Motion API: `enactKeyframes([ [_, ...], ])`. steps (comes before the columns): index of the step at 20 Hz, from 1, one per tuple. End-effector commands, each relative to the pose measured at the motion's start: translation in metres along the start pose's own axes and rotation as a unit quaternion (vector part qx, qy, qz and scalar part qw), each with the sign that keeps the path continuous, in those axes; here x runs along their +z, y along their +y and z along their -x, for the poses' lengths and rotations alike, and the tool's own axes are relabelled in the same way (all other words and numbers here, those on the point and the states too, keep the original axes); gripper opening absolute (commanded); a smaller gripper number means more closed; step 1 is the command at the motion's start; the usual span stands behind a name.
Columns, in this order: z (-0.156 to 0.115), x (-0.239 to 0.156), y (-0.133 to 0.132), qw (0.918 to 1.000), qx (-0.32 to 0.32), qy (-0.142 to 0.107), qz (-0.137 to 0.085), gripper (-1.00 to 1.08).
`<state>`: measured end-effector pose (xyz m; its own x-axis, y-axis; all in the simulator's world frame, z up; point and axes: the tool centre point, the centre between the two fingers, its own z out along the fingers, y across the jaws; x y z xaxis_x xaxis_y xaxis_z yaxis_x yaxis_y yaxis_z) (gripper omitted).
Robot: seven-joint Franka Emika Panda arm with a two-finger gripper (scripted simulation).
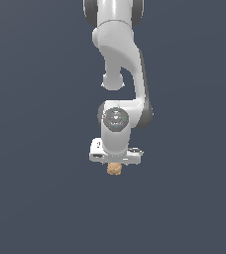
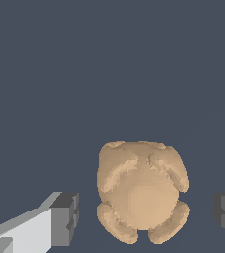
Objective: Pick up the object and move it to a goal position.
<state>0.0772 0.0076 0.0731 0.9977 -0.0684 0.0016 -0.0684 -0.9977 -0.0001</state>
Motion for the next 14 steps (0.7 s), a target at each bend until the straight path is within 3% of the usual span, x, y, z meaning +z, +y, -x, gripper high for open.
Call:
enactKeyframes([
  [1, 0.001, 0.015, 0.0, 1.0, 0.0, -0.001, 0.0, 1.0],
  [10, 0.0, 0.034, 0.0, 1.0, 0.0, -0.001, 0.0, 1.0],
  [11, 0.0, 0.034, 0.0, 1.0, 0.0, -0.001, 0.0, -1.0],
  [14, 0.0, 0.034, 0.0, 1.0, 0.0, -0.001, 0.0, -1.0],
])
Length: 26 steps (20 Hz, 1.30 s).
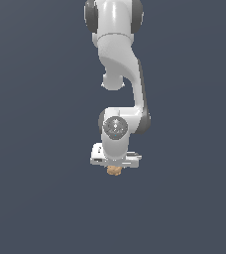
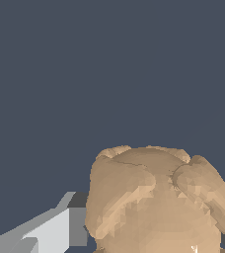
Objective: Pick up the object and move it to a goal position.
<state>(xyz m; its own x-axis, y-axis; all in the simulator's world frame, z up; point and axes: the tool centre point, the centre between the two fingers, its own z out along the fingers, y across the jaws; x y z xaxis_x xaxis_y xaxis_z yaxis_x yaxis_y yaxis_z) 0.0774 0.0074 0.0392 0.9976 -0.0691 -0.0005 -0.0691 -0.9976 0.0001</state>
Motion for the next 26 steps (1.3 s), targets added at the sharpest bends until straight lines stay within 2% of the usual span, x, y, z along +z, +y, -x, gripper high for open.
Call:
enactKeyframes([
  [1, 0.0, 0.0, 0.0, 1.0, 0.0, 0.0, 0.0, -1.0],
  [15, 0.008, -0.007, -0.01, 1.0, 0.0, 0.0, 0.0, -1.0],
  [21, 0.027, -0.022, -0.034, 1.0, 0.0, 0.0, 0.0, -1.0],
  [26, 0.054, -0.043, -0.068, 1.0, 0.0, 0.0, 0.0, -1.0],
])
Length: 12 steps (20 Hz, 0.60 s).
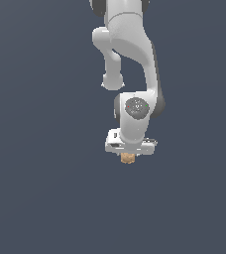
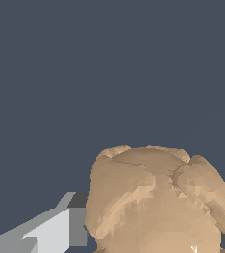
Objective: Pick up the object and move it to a goal position.
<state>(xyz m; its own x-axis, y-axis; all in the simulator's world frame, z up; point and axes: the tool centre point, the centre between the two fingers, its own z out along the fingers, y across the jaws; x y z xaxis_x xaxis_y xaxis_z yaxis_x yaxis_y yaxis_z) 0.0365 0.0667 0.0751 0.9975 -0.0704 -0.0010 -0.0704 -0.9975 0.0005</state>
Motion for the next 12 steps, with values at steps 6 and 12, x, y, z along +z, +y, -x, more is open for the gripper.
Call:
enactKeyframes([
  [6, 0.042, -0.035, -0.056, 1.0, -0.001, 0.0, 0.0, -1.0],
  [12, 0.068, -0.058, -0.093, 1.0, -0.001, 0.001, 0.0, -1.0],
])
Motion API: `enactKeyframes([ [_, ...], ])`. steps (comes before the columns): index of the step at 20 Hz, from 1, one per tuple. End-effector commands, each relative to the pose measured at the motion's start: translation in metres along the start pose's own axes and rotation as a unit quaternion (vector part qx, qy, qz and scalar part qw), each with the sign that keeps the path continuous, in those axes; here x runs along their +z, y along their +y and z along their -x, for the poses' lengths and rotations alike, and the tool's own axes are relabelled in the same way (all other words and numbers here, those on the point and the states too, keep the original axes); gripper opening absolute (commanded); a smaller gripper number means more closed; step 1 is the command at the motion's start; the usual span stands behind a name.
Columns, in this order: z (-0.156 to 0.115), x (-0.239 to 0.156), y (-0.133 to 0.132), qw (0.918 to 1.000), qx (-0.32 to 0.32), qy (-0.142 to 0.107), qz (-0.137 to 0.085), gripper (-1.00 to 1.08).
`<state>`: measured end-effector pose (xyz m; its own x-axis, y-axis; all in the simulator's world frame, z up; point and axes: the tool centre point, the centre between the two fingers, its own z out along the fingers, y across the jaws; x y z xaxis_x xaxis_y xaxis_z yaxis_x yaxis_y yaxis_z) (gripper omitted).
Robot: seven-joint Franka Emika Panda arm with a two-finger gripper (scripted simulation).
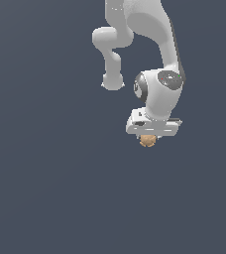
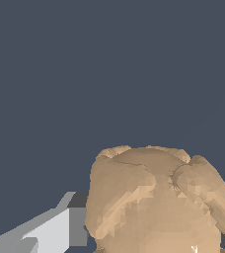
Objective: Pick up the object and move it to a goal position.
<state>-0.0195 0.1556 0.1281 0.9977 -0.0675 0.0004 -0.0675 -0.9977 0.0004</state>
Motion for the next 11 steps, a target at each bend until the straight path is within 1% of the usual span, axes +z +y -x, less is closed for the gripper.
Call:
enactKeyframes([
  [1, 0.009, -0.008, -0.012, 1.0, 0.001, 0.0, 0.0, -1.0],
  [6, 0.018, -0.016, -0.025, 1.0, 0.001, 0.0, 0.0, -1.0],
  [11, 0.016, -0.016, -0.025, 1.0, 0.001, 0.0, 0.0, -1.0],
])
